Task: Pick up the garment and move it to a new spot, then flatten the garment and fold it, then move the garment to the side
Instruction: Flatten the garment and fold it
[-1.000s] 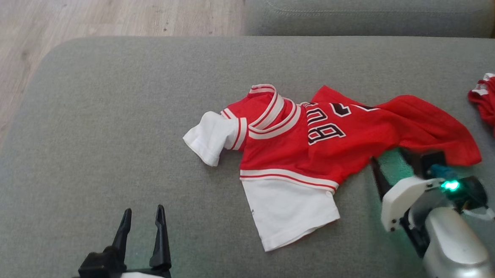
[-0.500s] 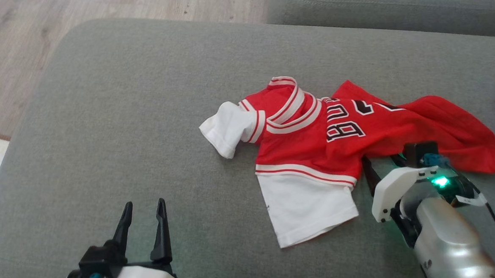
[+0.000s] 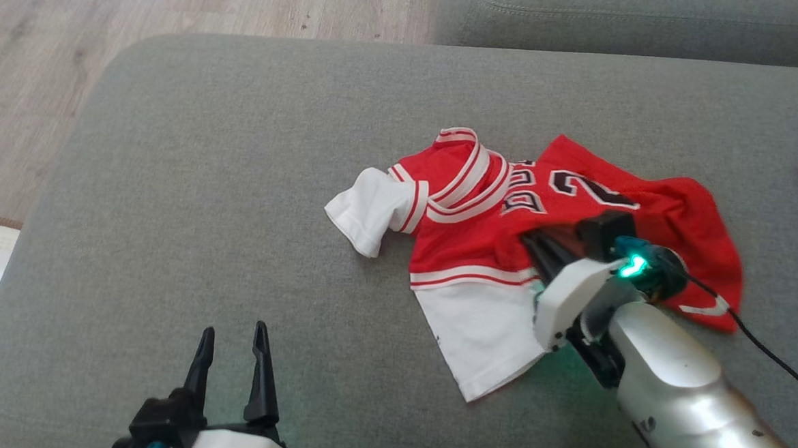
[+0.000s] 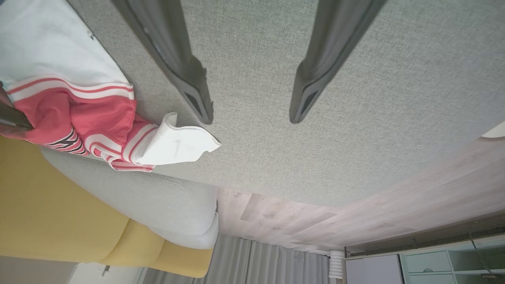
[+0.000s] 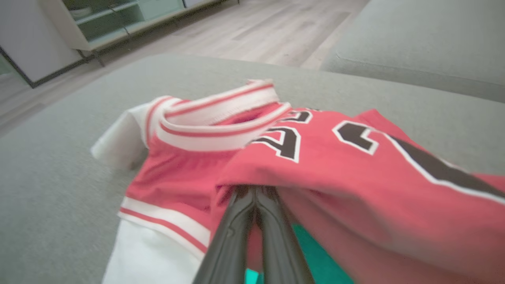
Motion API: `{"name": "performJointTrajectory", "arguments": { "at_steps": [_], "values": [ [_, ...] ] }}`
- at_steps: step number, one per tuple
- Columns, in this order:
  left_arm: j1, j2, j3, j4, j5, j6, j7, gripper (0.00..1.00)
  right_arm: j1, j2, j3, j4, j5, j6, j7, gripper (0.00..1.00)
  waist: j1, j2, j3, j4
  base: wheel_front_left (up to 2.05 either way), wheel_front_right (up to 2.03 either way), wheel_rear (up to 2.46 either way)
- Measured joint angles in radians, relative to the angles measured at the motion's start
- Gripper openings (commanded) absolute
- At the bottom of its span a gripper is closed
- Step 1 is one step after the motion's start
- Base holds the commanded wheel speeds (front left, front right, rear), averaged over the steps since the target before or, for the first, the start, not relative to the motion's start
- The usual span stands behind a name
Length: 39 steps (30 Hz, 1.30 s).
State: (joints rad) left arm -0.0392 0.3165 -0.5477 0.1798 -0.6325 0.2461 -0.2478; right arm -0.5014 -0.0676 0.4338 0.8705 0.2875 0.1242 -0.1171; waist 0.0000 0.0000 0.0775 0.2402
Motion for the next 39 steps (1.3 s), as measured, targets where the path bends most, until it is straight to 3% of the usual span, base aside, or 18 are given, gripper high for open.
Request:
{"name": "performJointTrajectory", "arguments": {
  "at_steps": [4,5,6,13,20,28,39],
  "values": [
    [0.000,-0.003,0.000,0.000,0.000,-0.001,0.000,1.00,0.000,0.000,0.049,-0.031,0.036,0.000,0.014,0.00,0.0000,0.0000,-0.006,-0.006,0.00,0.00,0.00],
    [0.000,-0.004,0.000,0.001,0.000,-0.001,0.000,1.00,0.000,0.000,0.048,-0.026,0.026,0.000,0.022,0.79,0.0000,0.0000,-0.008,-0.006,0.00,0.00,0.00],
    [0.000,-0.004,0.000,0.001,0.000,-0.001,0.000,1.00,0.000,0.000,0.048,-0.026,0.026,0.000,0.022,1.00,0.0000,0.0000,-0.008,-0.006,0.00,0.00,0.00],
    [0.007,-0.006,0.000,0.007,0.000,-0.001,0.000,1.00,0.025,0.001,0.028,-0.024,0.007,0.000,0.018,1.00,0.0000,0.0000,-0.034,-0.014,0.00,0.00,0.00],
    [0.028,-0.006,-0.010,0.008,0.000,-0.009,0.000,1.00,0.163,0.002,-0.104,-0.076,-0.061,0.000,-0.054,1.00,-0.0001,0.0000,-0.077,-0.049,0.00,0.00,0.00],
    [0.029,-0.026,-0.041,0.024,0.000,-0.021,0.000,1.00,0.324,0.007,-0.313,-0.279,-0.179,0.000,-0.089,1.00,0.0000,0.0000,-0.123,-0.108,0.00,0.00,0.00],
    [0.031,-0.044,-0.052,0.071,0.000,-0.036,0.000,1.00,0.542,0.021,-0.424,-0.524,-0.188,0.000,-0.067,1.00,-0.0001,0.0000,-0.182,-0.156,0.00,0.00,0.00]
  ]
}}
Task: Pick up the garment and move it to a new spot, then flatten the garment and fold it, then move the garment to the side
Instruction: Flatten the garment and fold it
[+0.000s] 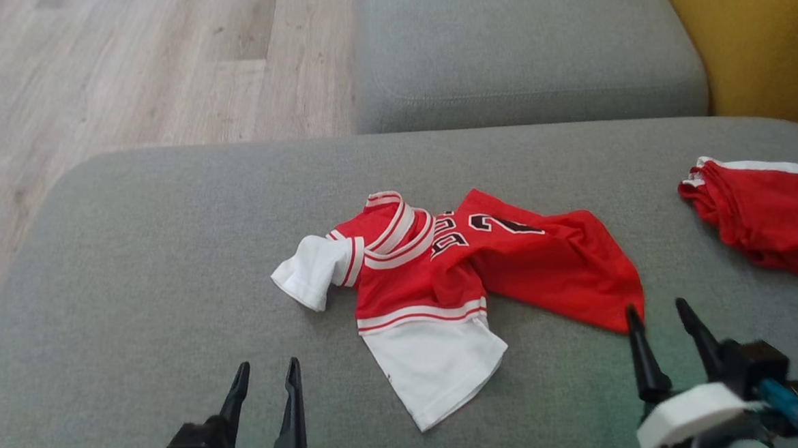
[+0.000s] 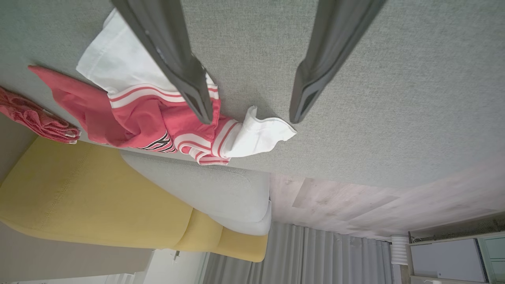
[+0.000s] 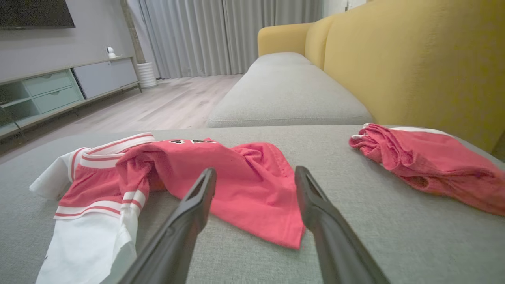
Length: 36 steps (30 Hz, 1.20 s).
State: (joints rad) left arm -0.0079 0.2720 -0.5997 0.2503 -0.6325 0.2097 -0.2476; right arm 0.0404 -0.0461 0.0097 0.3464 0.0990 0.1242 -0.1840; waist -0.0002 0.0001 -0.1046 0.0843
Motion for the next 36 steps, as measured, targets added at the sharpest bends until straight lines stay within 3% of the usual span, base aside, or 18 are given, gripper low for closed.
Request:
{"name": "performJointTrajectory", "arguments": {
  "at_steps": [10,30,36],
  "values": [
    [0.019,0.001,-0.007,0.009,0.000,-0.007,0.000,1.00,0.053,0.001,-0.023,-0.065,0.038,0.000,0.006,1.00,0.0001,0.0000,-0.018,0.004,0.00,0.00,0.00],
    [0.016,0.001,-0.024,0.012,0.001,-0.007,0.002,1.00,0.057,0.002,-0.020,-0.071,0.048,0.000,0.019,1.00,0.0002,0.0000,0.004,-0.004,0.00,0.00,0.00],
    [-0.003,-0.058,-0.131,0.050,0.018,-0.061,0.074,1.00,0.053,0.002,-0.024,-0.071,0.047,0.000,0.028,1.00,0.0002,0.0000,0.041,-0.018,0.00,0.00,0.00]
  ]
}}
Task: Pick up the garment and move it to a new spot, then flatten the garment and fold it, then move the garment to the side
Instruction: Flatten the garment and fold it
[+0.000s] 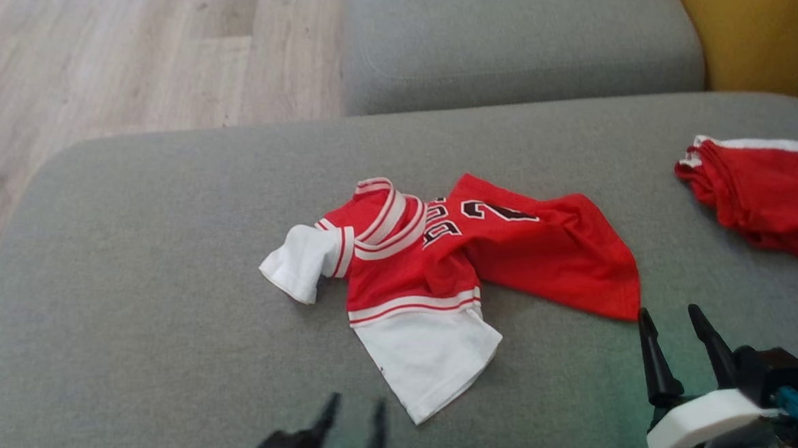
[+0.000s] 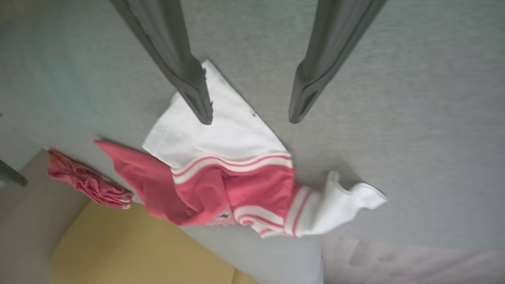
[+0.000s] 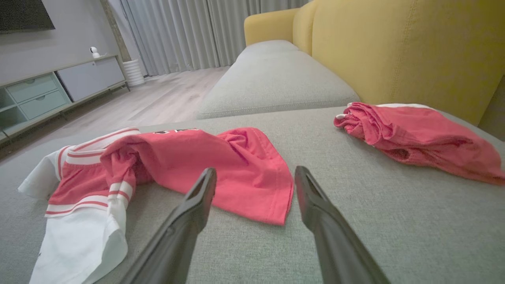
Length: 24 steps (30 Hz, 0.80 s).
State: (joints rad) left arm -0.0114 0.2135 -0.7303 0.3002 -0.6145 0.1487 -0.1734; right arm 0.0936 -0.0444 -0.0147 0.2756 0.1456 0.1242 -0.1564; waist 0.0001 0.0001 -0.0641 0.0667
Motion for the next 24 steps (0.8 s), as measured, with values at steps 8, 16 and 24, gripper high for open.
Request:
{"name": "performJointTrajectory", "arguments": {
  "at_steps": [8,16,24],
  "values": [
    [-0.091,-0.095,-0.079,0.148,-0.003,-0.063,0.073,1.00,-0.034,0.000,-0.005,-0.004,-0.017,0.000,0.016,1.00,0.0001,0.0000,0.055,-0.035,0.00,0.00,0.00],
    [-0.174,-0.136,-0.083,0.299,-0.020,-0.057,0.075,1.00,-0.077,0.000,-0.003,-0.009,-0.032,0.000,0.017,1.00,0.0002,0.0000,0.097,-0.071,0.00,0.00,0.00],
    [-0.239,-0.156,-0.133,0.401,-0.032,-0.052,0.066,1.00,-0.086,0.000,-0.004,-0.010,-0.036,0.000,0.018,1.00,0.0000,0.0000,0.113,-0.091,0.00,0.00,0.00]
  ]
}}
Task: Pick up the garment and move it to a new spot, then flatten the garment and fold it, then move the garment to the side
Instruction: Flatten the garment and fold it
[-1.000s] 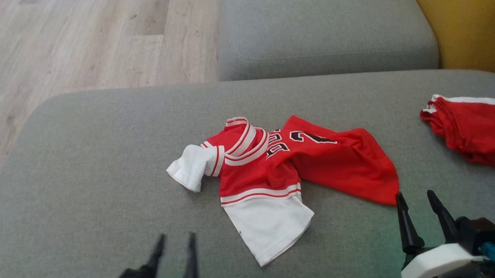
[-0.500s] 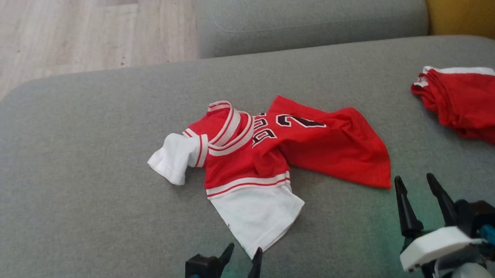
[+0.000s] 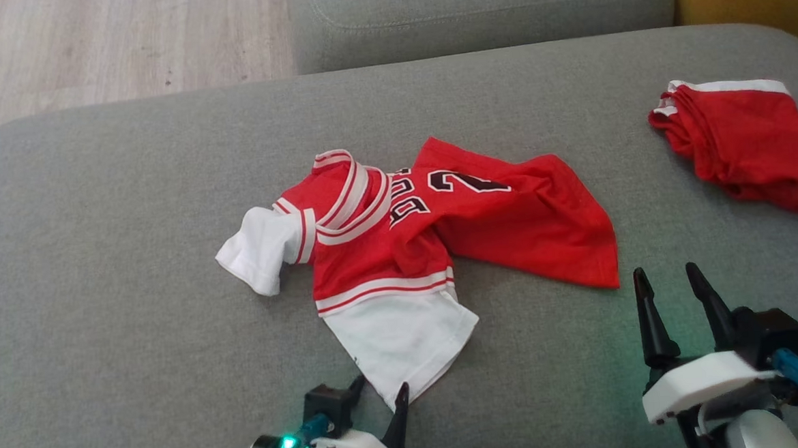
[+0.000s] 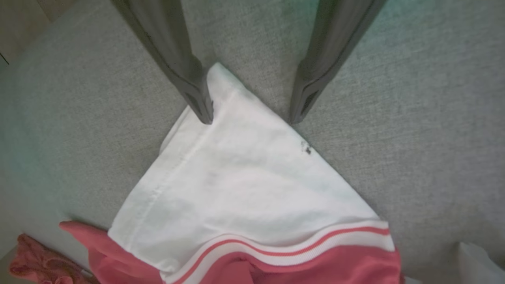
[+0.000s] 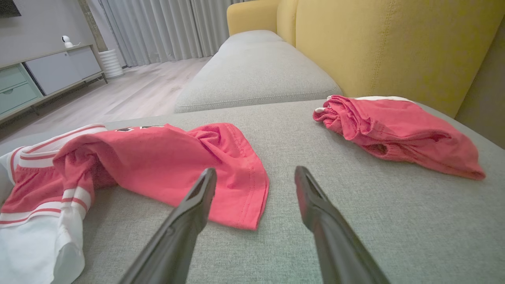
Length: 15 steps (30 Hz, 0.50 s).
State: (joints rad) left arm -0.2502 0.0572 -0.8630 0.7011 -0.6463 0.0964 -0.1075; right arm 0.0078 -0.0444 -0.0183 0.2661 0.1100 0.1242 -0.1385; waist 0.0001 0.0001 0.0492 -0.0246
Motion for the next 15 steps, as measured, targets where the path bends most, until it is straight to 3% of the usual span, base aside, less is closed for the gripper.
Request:
{"name": "performJointTrajectory", "arguments": {
  "at_steps": [5,7,10,15],
  "values": [
    [-0.033,0.000,-0.067,0.016,-0.002,0.020,-0.001,1.00,-0.007,0.000,-0.001,0.001,-0.006,0.000,0.000,1.00,0.0000,0.0000,0.006,-0.005,0.00,0.00,0.00],
    [-0.049,0.000,-0.089,0.030,0.000,0.031,-0.001,0.52,-0.016,0.000,-0.002,0.003,-0.008,0.000,0.000,1.00,0.0000,0.0000,0.007,-0.007,0.00,0.00,0.00],
    [-0.062,-0.001,-0.113,0.035,0.002,0.049,-0.001,0.00,-0.024,0.000,-0.002,0.003,-0.013,0.000,0.002,1.00,0.0000,0.0000,0.006,-0.006,0.00,0.00,0.00],
    [-0.063,-0.006,-0.133,0.043,-0.021,0.072,-0.039,0.00,-0.023,0.000,-0.026,0.017,-0.015,0.000,0.009,1.00,0.0000,0.0000,-0.001,0.007,0.00,0.00,0.00]
  ]
}}
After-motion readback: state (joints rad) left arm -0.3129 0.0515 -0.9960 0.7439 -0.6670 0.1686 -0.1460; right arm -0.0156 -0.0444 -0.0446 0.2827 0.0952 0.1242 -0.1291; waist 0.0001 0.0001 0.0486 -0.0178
